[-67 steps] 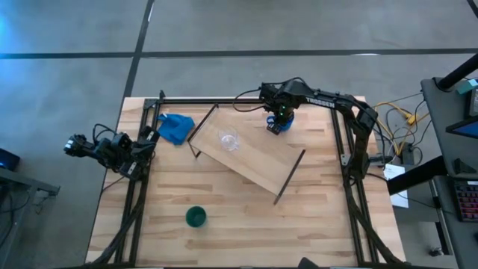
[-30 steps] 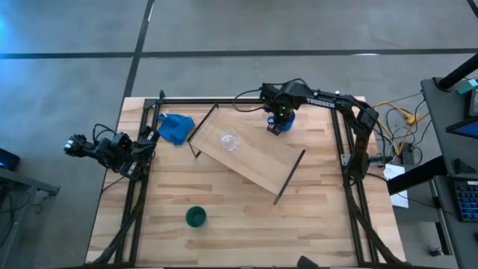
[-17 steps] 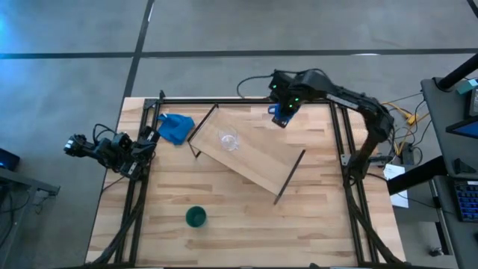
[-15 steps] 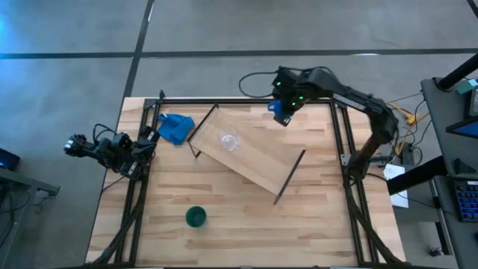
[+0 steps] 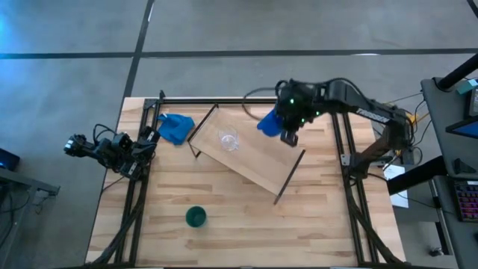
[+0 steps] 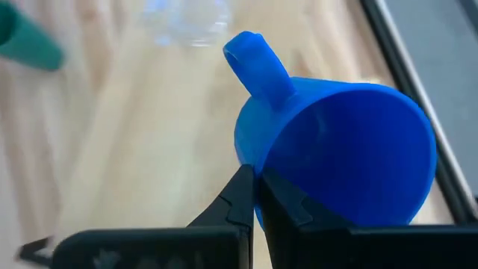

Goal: Stack small to large cups/mugs on shelf
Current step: Put the blue mug on the shelf

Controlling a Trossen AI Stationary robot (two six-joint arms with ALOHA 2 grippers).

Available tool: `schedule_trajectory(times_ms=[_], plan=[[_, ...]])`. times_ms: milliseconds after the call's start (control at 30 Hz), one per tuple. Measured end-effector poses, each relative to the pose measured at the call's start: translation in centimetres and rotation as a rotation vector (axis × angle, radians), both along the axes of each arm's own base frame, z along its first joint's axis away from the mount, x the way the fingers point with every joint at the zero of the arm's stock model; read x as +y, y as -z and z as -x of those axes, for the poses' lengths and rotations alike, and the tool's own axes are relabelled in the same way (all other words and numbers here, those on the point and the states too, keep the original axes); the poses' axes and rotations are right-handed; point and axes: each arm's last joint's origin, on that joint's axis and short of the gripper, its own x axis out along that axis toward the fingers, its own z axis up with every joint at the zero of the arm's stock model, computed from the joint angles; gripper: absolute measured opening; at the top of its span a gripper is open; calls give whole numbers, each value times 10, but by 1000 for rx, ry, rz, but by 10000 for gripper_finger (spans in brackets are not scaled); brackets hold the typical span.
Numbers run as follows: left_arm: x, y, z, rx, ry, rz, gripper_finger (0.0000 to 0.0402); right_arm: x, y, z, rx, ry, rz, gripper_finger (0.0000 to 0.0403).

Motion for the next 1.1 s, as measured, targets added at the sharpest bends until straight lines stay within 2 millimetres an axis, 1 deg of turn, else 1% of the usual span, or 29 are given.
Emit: schedule_trajectory(times_ms=[100, 233, 333, 400, 533, 767, 900, 1000, 1100], plan=[[0, 0, 0, 0, 0, 0, 15, 22, -3, -9, -13, -77, 3, 9], [0, 0, 0, 0, 0, 0, 15, 45, -5, -24, -23, -162, 6, 9], [0, 0, 0, 0, 0, 0, 15, 57, -1, -39, -14, -201, 3, 9], [0, 0, 0, 0, 0, 0, 15, 62, 4, -51, 7, -216, 4, 9], [0, 0, 0, 0, 0, 0, 15, 66, 15, -71, 54, -191, 53, 9], [0, 0, 0, 0, 0, 0, 15, 64, 30, -88, 191, -174, 56, 9], [0, 0, 0, 0, 0, 0, 15, 66, 29, -96, 186, -185, 43, 9], [0, 0, 0, -1, 0, 0, 15, 66, 34, -99, 221, -186, 40, 9], [0, 0, 0, 0, 0, 0, 15, 66, 37, -99, 259, -175, 32, 9]])
